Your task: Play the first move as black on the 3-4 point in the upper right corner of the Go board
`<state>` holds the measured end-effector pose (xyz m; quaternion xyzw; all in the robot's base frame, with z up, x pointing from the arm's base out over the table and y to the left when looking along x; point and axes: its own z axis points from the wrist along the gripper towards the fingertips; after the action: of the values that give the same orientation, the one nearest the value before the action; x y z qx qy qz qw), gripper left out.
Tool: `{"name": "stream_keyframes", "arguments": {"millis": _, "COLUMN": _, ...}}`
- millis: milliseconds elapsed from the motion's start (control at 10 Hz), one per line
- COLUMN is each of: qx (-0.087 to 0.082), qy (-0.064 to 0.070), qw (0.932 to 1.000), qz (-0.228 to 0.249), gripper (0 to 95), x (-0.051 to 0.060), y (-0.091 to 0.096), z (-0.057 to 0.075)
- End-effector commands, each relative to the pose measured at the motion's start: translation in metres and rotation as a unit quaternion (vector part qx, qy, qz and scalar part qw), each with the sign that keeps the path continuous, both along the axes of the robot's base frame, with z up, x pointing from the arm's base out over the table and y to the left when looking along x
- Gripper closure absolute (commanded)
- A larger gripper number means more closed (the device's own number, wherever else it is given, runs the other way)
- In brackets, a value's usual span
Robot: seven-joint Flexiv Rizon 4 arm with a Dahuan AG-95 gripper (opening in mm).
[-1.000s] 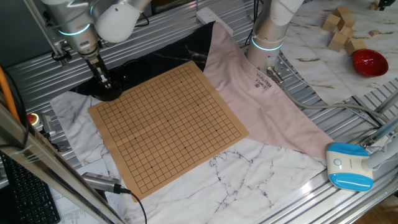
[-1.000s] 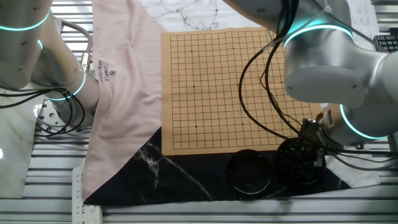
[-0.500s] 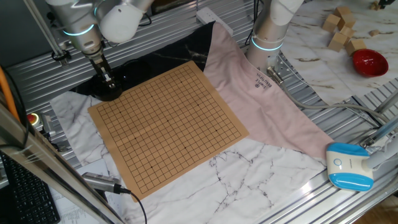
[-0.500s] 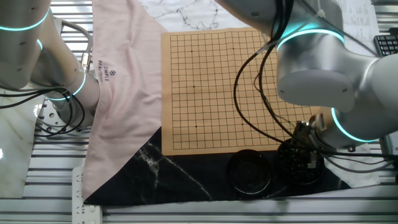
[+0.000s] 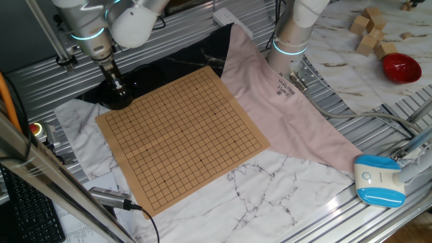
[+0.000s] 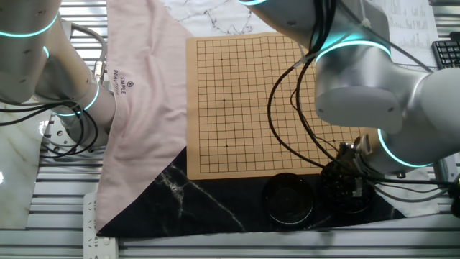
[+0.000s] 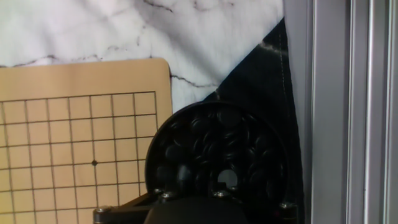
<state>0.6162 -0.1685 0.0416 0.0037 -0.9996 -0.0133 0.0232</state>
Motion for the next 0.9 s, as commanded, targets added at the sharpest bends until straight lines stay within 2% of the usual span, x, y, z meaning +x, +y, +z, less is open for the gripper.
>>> {"name": "stream_keyframes", "arguments": {"millis": 100, "qx": 0.0, "qy": 0.0, "qw": 1.0, "qz": -0.001, "gripper": 95.0, "x": 0.0, "y": 0.0, "z": 0.0}}
{"name": "stream_keyframes", "arguments": {"millis": 500, "qx": 0.0, "qy": 0.0, "qw": 1.0, "qz": -0.002, "gripper": 95.0, "x": 0.0, "y": 0.0, "z": 0.002}}
{"name": "stream_keyframes", "arguments": {"millis": 600, "qx": 0.001, "qy": 0.0, "qw": 1.0, "qz": -0.002, "gripper": 95.0, "x": 0.0, "y": 0.001, "z": 0.006}}
{"name": "stream_keyframes", "arguments": {"millis": 900, "qx": -0.001, "qy": 0.001, "qw": 1.0, "qz": -0.001, "gripper": 95.0, "x": 0.004, "y": 0.008, "z": 0.037}}
